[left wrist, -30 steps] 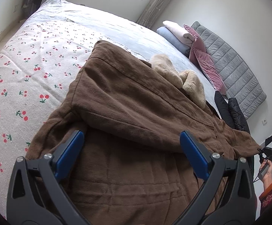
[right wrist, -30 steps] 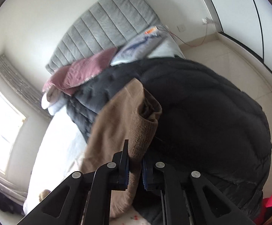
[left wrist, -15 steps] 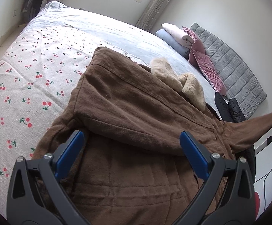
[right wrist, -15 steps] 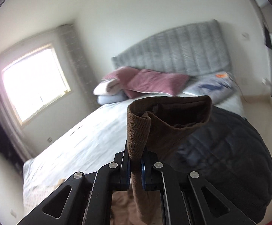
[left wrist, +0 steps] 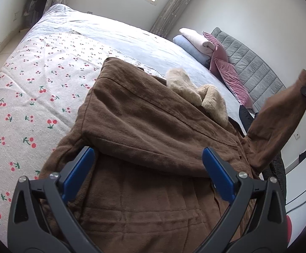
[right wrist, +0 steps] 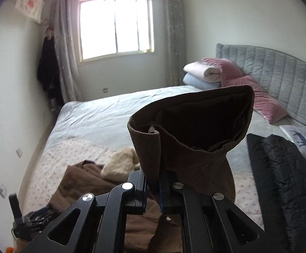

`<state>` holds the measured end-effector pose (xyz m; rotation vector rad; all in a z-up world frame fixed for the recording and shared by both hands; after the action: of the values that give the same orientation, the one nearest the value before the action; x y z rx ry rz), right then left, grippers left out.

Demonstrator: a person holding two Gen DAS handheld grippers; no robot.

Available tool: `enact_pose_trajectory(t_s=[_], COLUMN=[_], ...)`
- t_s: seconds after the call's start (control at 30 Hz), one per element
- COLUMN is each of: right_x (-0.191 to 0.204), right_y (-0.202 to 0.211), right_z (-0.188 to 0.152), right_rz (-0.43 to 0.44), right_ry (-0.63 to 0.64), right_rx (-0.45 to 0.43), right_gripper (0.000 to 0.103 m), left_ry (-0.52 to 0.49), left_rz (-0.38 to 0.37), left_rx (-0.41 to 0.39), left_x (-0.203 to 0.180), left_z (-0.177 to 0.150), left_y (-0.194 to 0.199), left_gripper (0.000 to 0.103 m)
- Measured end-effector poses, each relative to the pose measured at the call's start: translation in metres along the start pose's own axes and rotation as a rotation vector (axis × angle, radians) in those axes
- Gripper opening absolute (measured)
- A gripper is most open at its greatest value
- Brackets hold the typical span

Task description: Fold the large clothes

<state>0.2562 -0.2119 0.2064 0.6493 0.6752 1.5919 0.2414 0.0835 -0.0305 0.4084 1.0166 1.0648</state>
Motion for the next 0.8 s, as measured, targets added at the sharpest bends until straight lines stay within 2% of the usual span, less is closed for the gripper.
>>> enact_pose_trajectory(t_s=[0.1, 0.17, 0.2, 0.23, 0.3, 0.33, 0.43, 0.47, 0.57, 0.7, 0.8], right_x=[0.035, 0.061, 0.07, 0.078, 0.086, 0.088, 0.074, 0.063, 0.034, -0.022, -0.073], right_y=[-0.039, -0.074, -0.083, -0.089, -0.089, -0.085, -0.068, -0.062, -0.059, -0.06, -0.06], right_z=[-0.02, -0.036, -0.043, -0.05, -0.053, -0.053, -0.045, -0.048, -0.048, -0.079, -0.108], right_rz=[0.074, 0.177, 0.209, 0.231, 0.277, 0.283, 0.263, 0.257, 0.232, 0.218, 0.123], right_ry=[0.039, 0.038, 0.028, 0.021, 0.035, 0.049, 0.031, 0.006, -0.085, -0.223, -0.272], right_rx=[0.112, 0.261, 0.315, 0.353, 0.347, 0.329, 0.267, 0.243, 0.224, 0.23, 0.269], right_gripper=[0.011, 0.018, 0.019, 0.026, 0.029, 0.034, 0.06, 0.065, 0.067, 0.067, 0.067], left_ry=[0.004, -0.002, -0.006, -0.01, -0.02, -0.022, -0.023, -0.023, -0.035, -0.084, -0.143], left_rz=[-0.011, -0.019, -0.018, -0.016, -0.016, -0.016, -0.02, -0.023, -0.033, -0.048, -0.044], left_rx=[0.004, 0.01, 0.014, 0.016, 0.014, 0.01, 0.004, 0.006, 0.011, 0.002, -0.015], left_x=[0.0, -0.001, -0.002, -0.003, -0.005, -0.005, -0.005, -0.005, -0.008, -0.021, -0.037], left_z=[0.0, 0.0, -0.001, -0.001, -0.001, -0.001, -0.001, -0.001, -0.002, -0.005, -0.005], left_y=[0.0, -0.001, -0.002, -0.002, -0.002, -0.001, 0.001, 0.0, 0.0, 0.006, 0.011], left_gripper=[0.102, 0.102, 0.102, 0.102, 0.102, 0.102, 0.102, 0.102, 0.102, 0.102, 0.1])
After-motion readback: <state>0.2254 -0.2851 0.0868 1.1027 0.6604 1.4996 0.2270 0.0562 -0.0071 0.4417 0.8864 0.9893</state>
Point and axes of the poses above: each gripper's, at about its wrist camera, not at the fingertips, and y roughly against the way its jaws point, x to its left, z to its top, the point moved 6 cm from there along -y, roughly the way its jaws point, and after that the axes turned 13 degrees about x, right-handed, at the moved point
